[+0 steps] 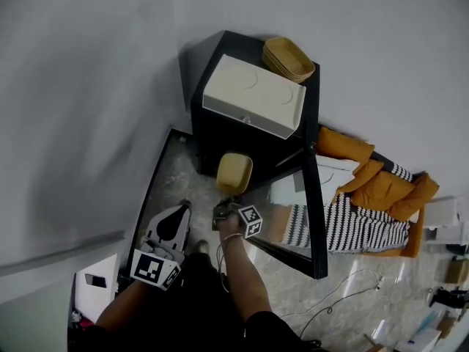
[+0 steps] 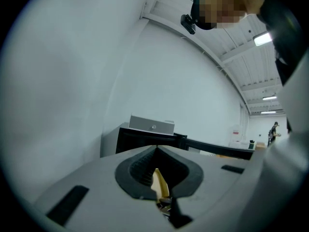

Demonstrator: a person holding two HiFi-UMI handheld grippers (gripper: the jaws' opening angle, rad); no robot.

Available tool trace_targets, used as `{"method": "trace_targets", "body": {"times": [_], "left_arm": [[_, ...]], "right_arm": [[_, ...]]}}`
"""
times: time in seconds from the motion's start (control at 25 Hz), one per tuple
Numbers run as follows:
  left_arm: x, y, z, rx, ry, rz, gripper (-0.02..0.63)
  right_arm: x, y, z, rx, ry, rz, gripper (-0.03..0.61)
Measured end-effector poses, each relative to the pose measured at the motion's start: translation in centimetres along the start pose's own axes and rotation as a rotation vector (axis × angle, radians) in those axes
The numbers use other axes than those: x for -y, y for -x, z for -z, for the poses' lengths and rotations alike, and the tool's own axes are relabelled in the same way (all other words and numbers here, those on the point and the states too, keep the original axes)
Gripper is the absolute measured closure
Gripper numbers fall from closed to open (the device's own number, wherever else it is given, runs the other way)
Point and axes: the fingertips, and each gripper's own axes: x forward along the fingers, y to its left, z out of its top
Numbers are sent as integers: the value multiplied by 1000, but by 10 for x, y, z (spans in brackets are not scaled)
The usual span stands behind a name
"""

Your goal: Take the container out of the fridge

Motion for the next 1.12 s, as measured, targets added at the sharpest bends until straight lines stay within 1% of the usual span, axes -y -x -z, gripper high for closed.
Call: {"method": "trace_targets", "body": {"times": [0.24,0.4,0.6,0.76,0.96,1.12], "left_arm": [[12,11,-6,-6,5,-1,611],[13,11,-9,-16,16,18,611],[4,14,-9,-36,19,41,611],[-12,20,-15,-33,22,45,611],[-32,31,-7,-25,23,72,611],[-43,40,-18,-23,29,76,611]], "right_arm": [[4,28,10,-14,11,21,566],[4,49,16,-6,10,26,565],[-5,73,18,25,59,29,566],[-16,91,23,43,134,44,566],[-28,110,29,56,259,72,566],[-39,126,33,59,361,94,566]]}}
